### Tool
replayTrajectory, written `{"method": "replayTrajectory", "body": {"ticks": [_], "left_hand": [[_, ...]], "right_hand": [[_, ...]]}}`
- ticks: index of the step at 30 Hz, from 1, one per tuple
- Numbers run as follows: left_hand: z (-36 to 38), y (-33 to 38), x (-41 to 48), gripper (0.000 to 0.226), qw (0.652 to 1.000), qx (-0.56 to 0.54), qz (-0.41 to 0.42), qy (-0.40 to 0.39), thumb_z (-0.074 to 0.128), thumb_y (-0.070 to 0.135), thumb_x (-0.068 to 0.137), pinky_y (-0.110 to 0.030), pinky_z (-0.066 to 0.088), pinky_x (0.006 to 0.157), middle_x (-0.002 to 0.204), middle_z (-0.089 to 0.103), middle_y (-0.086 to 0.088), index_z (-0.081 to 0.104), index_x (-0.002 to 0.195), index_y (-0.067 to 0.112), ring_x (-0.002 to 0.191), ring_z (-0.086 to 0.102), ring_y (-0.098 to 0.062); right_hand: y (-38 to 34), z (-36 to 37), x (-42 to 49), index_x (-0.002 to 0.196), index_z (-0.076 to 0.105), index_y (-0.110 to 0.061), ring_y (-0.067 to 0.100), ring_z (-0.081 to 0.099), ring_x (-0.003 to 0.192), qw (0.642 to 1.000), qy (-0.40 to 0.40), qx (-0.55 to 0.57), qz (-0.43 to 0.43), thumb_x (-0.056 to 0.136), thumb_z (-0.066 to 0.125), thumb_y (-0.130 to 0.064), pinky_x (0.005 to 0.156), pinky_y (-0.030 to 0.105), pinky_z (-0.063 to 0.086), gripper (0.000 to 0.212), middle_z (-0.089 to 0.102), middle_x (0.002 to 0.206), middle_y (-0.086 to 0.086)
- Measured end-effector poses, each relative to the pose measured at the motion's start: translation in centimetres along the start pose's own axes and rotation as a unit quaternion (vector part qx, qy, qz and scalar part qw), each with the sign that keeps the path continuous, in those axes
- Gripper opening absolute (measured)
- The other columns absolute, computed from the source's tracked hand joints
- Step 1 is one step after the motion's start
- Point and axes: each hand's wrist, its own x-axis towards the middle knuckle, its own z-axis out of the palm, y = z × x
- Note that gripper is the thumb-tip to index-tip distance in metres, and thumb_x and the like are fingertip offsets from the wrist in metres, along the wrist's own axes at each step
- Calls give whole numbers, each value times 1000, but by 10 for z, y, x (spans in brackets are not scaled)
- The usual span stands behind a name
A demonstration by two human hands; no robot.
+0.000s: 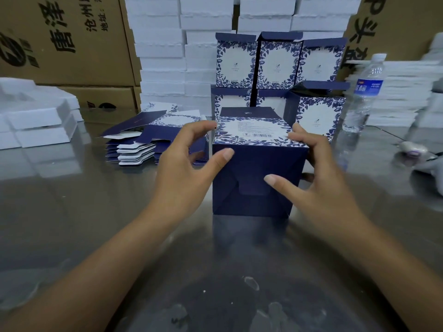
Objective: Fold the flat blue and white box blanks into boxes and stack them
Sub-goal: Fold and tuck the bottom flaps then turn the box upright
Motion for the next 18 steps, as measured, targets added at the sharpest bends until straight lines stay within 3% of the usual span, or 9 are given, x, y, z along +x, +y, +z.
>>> {"method": "replayTrajectory", "body": {"ticks": [3,6,12,18], "left_hand": [[1,-11,-2,73,996,-14,-58,-70,71,48,70,-24,41,100,136,49,23,40,135,38,126,44,5],[5,-15,-5,89,986,-24,-83,-142,68,50,69,-21,44,101,143,43,19,20,143,49,129,45,-2],[9,-11,-10,80,990,-9,-70,-120,69,36,80,-7,47,79,129,55,20,21,142,51,114,55,4],[11,-5,-11,70,996,36,-41,-66,68,35,82,-34,46,101,136,51,18,31,140,44,119,52,-1]], "right_hand": [[1,0,1,111,36,-58,0,33,135,1000,11,-1,-3,67,65,-55,103,47,42,53,29,145,-29],[0,2,1,114,35,-55,4,37,133,999,23,-18,-13,69,65,-50,102,47,42,55,33,141,-27],[1,4,-1,124,38,-32,-1,36,124,992,67,-81,-64,78,68,-37,101,36,41,55,38,129,-12],[1,6,0,118,41,-28,-6,38,114,986,116,-92,-81,80,65,-27,95,19,38,45,40,120,-11]]}}
